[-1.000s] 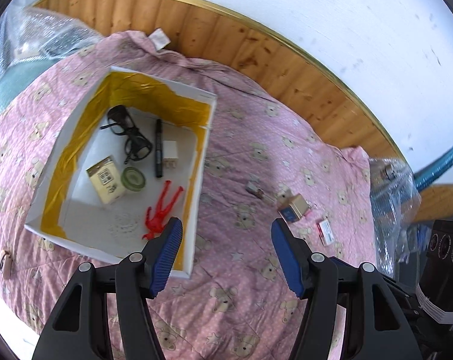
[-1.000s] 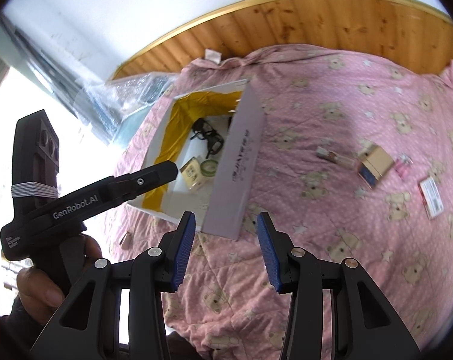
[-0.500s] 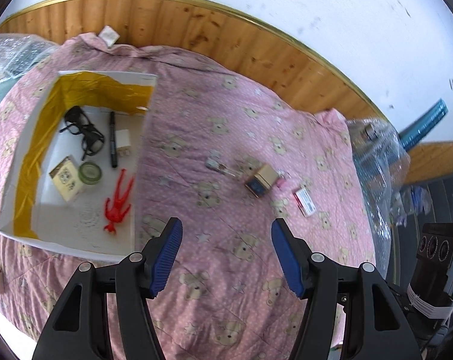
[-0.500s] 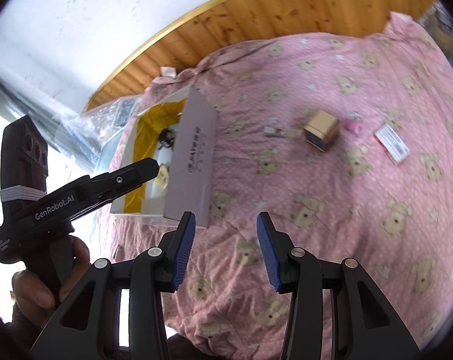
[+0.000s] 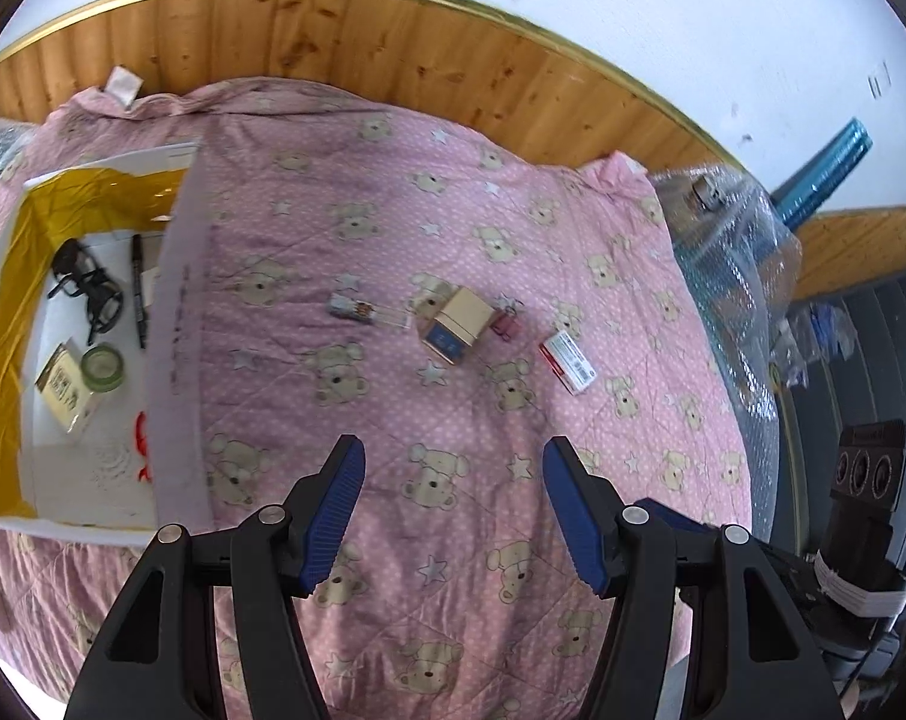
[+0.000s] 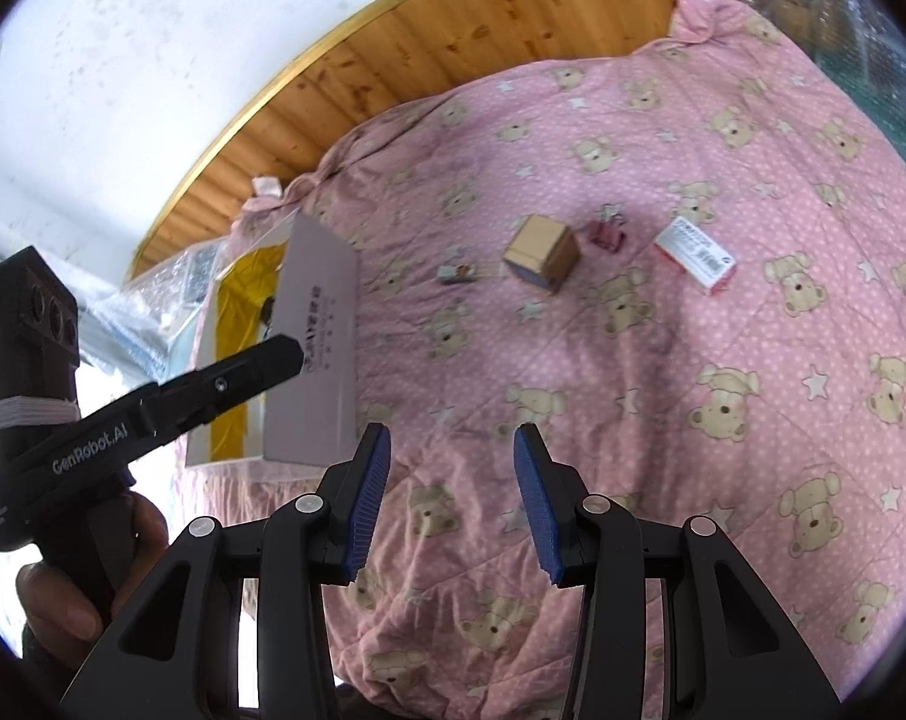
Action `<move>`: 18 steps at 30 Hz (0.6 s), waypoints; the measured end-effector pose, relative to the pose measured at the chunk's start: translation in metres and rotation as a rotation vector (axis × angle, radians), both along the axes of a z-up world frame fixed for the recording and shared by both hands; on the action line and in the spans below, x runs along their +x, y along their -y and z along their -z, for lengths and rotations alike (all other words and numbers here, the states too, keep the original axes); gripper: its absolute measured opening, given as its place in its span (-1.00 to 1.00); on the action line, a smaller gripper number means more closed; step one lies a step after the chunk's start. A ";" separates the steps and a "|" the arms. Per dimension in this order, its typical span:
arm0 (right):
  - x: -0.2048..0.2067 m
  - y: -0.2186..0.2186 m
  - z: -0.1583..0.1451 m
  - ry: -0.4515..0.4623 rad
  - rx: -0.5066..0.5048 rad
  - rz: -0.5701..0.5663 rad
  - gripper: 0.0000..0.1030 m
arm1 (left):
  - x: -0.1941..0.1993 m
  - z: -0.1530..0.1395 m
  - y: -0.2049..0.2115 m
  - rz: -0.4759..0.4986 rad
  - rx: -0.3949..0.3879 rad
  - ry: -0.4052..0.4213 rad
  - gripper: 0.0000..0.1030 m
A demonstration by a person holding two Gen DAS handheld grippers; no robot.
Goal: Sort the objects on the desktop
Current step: 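Withdraw both tools from the box toward the remaining items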
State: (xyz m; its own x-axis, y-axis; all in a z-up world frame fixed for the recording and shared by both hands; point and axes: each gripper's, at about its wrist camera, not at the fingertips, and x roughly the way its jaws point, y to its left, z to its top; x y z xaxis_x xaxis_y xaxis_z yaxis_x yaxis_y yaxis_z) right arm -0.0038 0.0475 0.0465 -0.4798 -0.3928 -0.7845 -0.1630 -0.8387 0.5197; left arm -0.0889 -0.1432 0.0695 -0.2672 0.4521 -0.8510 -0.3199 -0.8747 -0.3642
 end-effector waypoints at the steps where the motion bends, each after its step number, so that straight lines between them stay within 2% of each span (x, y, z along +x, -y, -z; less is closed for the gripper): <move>1: -0.001 -0.004 0.001 0.003 0.001 0.011 -0.10 | -0.001 0.001 -0.004 0.010 -0.003 0.001 0.22; 8: -0.015 -0.025 0.013 0.031 -0.004 0.059 -0.07 | -0.018 0.015 -0.024 0.042 -0.023 0.025 0.27; 18: -0.056 -0.046 0.043 0.088 -0.009 0.087 -0.06 | -0.061 0.048 -0.038 0.048 -0.068 0.091 0.28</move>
